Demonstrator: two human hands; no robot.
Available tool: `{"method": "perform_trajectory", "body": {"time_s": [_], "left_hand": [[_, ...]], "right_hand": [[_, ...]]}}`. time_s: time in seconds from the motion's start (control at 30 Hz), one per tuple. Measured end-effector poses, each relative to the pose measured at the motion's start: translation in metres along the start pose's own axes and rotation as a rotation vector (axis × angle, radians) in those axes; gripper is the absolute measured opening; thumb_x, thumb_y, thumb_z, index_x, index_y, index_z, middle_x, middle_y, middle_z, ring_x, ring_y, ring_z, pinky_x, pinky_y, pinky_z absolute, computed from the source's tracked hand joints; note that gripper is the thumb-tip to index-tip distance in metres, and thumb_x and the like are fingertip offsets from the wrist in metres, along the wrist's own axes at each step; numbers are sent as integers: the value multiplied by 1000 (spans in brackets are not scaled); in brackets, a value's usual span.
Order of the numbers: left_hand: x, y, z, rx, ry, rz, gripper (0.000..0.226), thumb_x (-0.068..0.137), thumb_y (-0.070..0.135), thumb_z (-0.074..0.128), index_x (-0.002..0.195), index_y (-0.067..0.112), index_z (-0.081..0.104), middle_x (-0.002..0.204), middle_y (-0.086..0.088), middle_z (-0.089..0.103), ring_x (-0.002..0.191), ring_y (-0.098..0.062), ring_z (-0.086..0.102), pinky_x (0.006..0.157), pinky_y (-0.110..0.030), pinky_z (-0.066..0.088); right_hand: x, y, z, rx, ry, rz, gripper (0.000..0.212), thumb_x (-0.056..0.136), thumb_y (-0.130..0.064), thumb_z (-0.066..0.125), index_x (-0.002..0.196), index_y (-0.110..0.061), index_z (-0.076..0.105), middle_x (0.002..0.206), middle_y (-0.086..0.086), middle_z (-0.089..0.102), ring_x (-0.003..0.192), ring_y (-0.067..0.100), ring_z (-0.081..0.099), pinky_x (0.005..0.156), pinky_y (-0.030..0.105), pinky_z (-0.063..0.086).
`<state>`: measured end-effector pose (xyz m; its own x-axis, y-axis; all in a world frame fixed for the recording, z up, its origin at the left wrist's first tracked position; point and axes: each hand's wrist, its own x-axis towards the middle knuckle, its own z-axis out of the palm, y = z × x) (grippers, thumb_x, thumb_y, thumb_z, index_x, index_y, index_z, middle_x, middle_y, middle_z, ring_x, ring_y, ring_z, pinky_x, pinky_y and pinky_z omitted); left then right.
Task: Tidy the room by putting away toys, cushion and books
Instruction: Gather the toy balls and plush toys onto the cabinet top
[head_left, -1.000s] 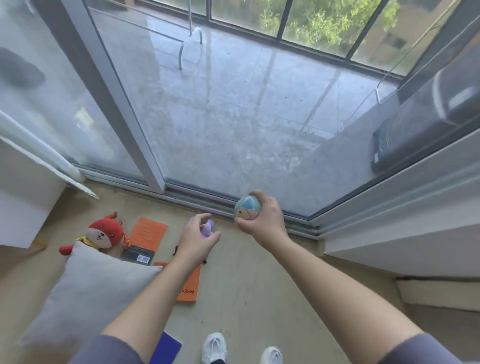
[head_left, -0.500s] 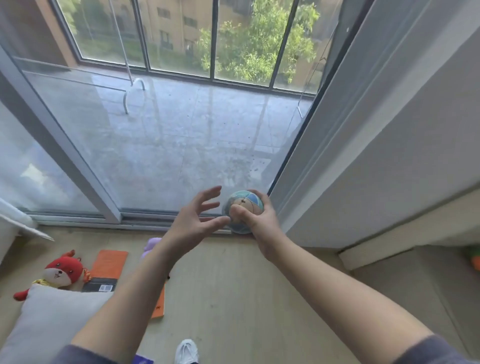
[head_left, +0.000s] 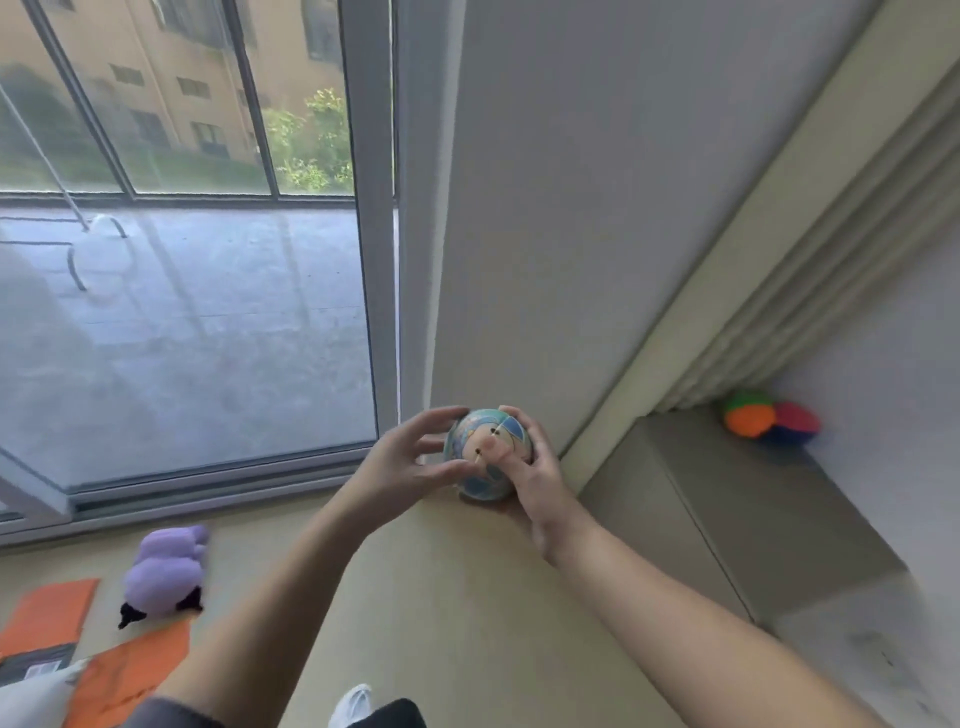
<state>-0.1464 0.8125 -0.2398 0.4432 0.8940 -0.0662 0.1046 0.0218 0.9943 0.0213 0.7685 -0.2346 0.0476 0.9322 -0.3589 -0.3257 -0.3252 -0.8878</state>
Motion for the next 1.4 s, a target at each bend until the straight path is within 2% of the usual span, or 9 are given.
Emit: {"method": "perform_trajectory", "body": {"time_s": [0.17, 0.3, 0.47, 0.63, 0.73, 1.0, 1.17, 1.3, 1.4], "left_hand": [[62, 2, 86, -10, -95, -49, 60, 68, 26, 84, 123, 24, 60, 113, 0, 68, 100, -13, 68, 83, -33, 57], [124, -12, 138, 24, -137, -70, 43, 80, 9, 75, 117, 26, 62, 106, 2, 71, 99, -18, 69, 80, -31, 58], [230, -19, 233, 59, -235, -90, 39, 82, 6, 72, 113, 29, 63, 104, 6, 72, 96, -12, 69, 81, -34, 58], [313, 3, 335, 87, -384, -115, 38, 85, 8, 69, 117, 25, 61, 97, 14, 68, 87, -1, 67, 68, -19, 55], [345, 8, 384, 107, -434, -136, 36, 85, 7, 69, 116, 24, 61, 100, 8, 69, 89, -7, 66, 72, -25, 58], [405, -20, 509, 192, -402, -176, 25, 82, 14, 71, 106, 19, 69, 100, 8, 72, 88, -10, 67, 66, -22, 56], [428, -52, 593, 417, -304, -190, 18, 86, 21, 65, 103, 24, 72, 95, 13, 71, 80, 5, 62, 71, -5, 42], [450, -92, 641, 761, -343, -241, 35, 90, 14, 48, 120, 21, 64, 117, 1, 67, 109, -18, 61, 90, -24, 42], [465, -137, 662, 971, -357, -245, 32, 90, 20, 44, 116, 24, 60, 122, 1, 59, 113, -22, 57, 90, -34, 48]], "right_hand": [[7, -22, -99, 69, 99, 11, 40, 91, -24, 64, 128, -30, 52, 121, 12, 65, 100, 34, 68, 84, 54, 55], [28, -36, -170, 111, 183, 13, 34, 94, -20, 58, 126, -29, 53, 114, 8, 68, 96, 30, 67, 71, 42, 56], [66, -74, -284, 124, 310, 2, 29, 91, -19, 60, 117, -31, 57, 103, 2, 72, 92, 26, 69, 71, 42, 54], [81, -117, -394, 130, 421, -27, 42, 92, -11, 60, 131, -24, 51, 120, 11, 67, 103, 32, 67, 75, 43, 58], [83, -128, -446, 105, 466, -35, 48, 91, -7, 61, 136, -22, 48, 123, 10, 65, 107, 33, 66, 86, 51, 56], [104, -138, -581, -4, 561, 17, 51, 84, -8, 72, 129, -21, 53, 122, 7, 64, 100, 27, 70, 75, 44, 59], [125, -136, -683, -107, 498, 132, 51, 81, -6, 74, 125, -22, 55, 120, 5, 65, 104, 27, 67, 78, 45, 60], [157, -119, -754, -217, 465, 191, 50, 78, -9, 77, 120, -26, 56, 118, 0, 64, 104, 23, 66, 73, 42, 61], [189, -93, -794, -303, 470, 170, 48, 75, -11, 78, 116, -27, 58, 113, -1, 66, 100, 19, 66, 72, 43, 61]]}}
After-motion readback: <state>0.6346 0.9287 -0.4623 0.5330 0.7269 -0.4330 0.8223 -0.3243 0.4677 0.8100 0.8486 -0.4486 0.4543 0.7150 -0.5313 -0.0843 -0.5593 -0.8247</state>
